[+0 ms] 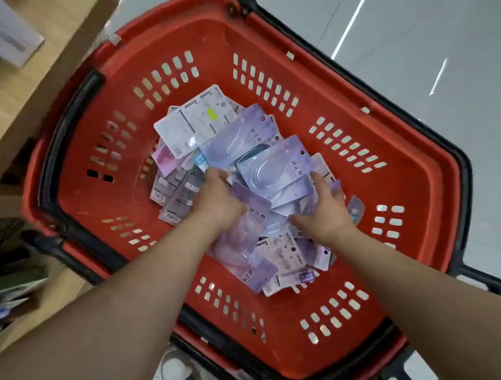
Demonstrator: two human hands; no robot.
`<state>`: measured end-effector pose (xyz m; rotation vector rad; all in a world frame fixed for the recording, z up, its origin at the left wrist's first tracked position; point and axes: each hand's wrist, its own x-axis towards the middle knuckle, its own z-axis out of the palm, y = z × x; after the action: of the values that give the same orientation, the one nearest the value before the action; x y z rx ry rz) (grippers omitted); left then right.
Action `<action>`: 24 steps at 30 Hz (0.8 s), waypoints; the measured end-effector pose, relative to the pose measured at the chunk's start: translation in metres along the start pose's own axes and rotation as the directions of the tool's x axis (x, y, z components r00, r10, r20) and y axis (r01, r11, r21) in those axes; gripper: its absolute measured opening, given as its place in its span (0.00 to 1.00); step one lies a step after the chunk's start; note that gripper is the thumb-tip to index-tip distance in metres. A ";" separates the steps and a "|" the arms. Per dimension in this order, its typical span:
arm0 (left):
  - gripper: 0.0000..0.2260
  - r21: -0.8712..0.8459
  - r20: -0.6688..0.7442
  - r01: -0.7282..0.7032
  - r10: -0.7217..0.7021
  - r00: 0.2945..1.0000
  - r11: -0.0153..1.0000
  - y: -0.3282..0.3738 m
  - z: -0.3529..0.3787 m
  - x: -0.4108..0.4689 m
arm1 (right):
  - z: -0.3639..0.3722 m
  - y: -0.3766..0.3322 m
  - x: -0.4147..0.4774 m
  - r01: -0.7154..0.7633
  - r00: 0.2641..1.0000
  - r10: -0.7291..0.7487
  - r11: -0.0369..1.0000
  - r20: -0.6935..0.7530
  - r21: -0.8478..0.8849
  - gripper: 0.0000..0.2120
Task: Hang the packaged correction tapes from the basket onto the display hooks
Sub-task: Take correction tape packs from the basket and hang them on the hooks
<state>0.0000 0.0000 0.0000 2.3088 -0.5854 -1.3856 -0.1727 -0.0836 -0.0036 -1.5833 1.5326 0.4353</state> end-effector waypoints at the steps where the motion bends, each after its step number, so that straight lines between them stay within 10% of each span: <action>1: 0.20 -0.022 -0.007 0.011 -0.011 1.000 1.000 -0.006 0.001 0.005 | 0.004 0.001 0.004 0.001 1.000 -0.001 1.000 -0.010 -0.029 0.42; 5: 0.05 -0.080 0.002 -0.060 0.060 0.998 0.995 -0.007 -0.015 -0.013 | 0.005 0.003 0.002 -0.001 0.971 0.009 0.999 -0.237 0.033 0.21; 9: 0.08 -0.077 -0.141 -0.285 0.272 0.952 0.956 0.029 -0.031 -0.016 | -0.005 -0.008 -0.028 0.242 0.897 -0.116 0.936 -0.426 0.254 0.25; 13: 0.28 0.357 -0.018 -0.318 0.346 0.938 0.878 0.052 -0.003 0.017 | 0.007 -0.029 -0.041 0.183 0.981 -0.084 0.713 -0.177 0.677 0.25; 17: 0.39 0.603 0.102 -0.334 0.346 0.933 0.724 0.038 0.013 0.025 | 0.015 -0.025 -0.022 0.060 0.948 0.209 0.624 -0.240 0.779 0.33; 24: 0.38 0.154 0.059 -0.137 0.129 0.990 0.979 0.016 0.006 0.019 | 0.014 -0.015 -0.010 -0.201 0.967 0.239 0.501 0.088 0.842 0.19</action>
<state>0.0001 -0.0240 -0.0078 2.3136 -0.8771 -1.3801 -0.1564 -0.0685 0.0003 -0.6063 1.6063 -0.2355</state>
